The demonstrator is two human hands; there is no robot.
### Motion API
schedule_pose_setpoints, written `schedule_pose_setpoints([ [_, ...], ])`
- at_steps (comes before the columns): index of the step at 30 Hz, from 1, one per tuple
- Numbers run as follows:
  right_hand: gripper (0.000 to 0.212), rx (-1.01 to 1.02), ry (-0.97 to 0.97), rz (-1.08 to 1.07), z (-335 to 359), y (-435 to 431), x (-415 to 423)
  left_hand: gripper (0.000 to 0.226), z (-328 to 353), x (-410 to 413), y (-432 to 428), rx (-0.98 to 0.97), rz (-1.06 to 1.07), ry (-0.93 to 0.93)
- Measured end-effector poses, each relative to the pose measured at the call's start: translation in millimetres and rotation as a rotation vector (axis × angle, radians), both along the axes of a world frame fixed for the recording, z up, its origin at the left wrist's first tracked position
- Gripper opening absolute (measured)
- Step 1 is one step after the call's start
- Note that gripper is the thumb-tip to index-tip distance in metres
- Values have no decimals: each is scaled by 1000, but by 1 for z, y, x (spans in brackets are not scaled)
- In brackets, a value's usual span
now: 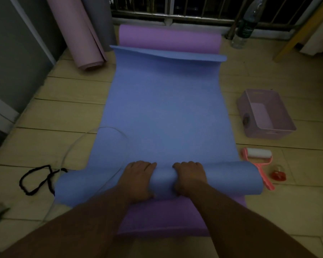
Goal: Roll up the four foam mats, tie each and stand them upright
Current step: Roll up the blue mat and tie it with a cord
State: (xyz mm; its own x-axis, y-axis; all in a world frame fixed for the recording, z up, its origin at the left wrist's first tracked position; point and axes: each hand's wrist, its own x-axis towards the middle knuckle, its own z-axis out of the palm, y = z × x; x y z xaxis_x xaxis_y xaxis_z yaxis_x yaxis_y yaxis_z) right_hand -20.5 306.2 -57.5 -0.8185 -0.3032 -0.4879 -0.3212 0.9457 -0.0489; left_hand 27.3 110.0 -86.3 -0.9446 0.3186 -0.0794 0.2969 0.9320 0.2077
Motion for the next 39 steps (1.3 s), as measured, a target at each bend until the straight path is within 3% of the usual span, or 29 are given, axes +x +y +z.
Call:
schedule_pose_setpoints([
  [2,56,25,-64,-11,5,-3,-7,107,0,4,-3,-77,-16,9],
  [4,64,56,-170,-25,6,-6,-14,115,2,4,0,-141,-13,-135],
  [6,74,76,-214,-11,3,-7,-15,107,12,-6,9,-208,18,-349],
  [10,116,48,-164,34,-5,3,-6,86,24,-32,18,-213,51,-478],
  [15,88,-40,-47,-1,-12,2,5,104,13,-25,10,-191,29,-419],
  [18,74,-46,-58,-37,-7,-1,-3,112,6,-4,2,-110,24,-128],
  [21,74,-35,-92,-31,-1,-2,-11,109,-1,2,-1,-162,57,-29],
  [27,85,-91,3,-110,-4,-3,0,75,23,-31,15,-241,100,-380],
  [31,111,-53,-15,31,-6,2,4,77,31,-47,13,-215,91,-529],
  [33,105,-51,-31,36,-8,0,0,81,29,-47,11,-206,88,-569],
  [35,90,-66,-28,15,-8,-2,-3,86,23,-39,8,-190,71,-511],
  [39,75,-20,-58,-9,-2,-8,-11,92,2,-12,-1,-187,-10,-8],
])
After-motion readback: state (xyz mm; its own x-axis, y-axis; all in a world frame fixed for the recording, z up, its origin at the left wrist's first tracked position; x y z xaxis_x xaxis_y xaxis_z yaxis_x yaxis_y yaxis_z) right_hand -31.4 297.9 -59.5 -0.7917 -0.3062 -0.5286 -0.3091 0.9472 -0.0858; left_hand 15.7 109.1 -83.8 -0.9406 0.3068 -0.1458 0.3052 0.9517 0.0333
